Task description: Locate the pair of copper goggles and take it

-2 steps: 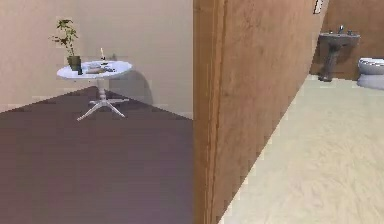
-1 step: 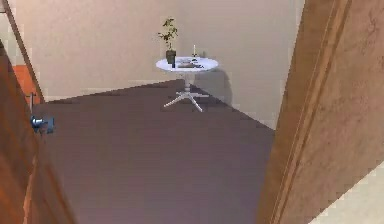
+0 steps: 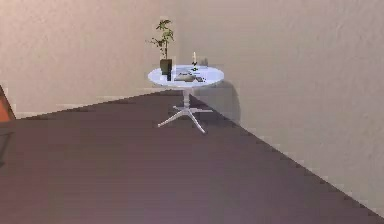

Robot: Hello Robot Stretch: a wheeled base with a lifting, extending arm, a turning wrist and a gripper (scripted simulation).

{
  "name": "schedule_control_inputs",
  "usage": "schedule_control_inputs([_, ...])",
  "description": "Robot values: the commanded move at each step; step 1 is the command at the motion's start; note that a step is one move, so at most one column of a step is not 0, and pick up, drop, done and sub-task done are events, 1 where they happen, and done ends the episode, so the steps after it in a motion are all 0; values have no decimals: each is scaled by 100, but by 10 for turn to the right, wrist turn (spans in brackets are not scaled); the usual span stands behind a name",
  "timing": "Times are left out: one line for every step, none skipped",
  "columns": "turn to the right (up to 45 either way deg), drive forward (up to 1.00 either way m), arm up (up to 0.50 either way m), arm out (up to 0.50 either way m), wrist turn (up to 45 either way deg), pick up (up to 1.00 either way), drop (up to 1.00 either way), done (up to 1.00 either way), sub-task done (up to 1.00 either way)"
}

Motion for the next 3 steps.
schedule_control_inputs([0,100,0,0,0,0,0,0,0])
schedule_control_inputs([-60,0,0,0,0,0,0,0,0])
schedule_control_inputs([0,55,0,0,0,0,0,0,0])
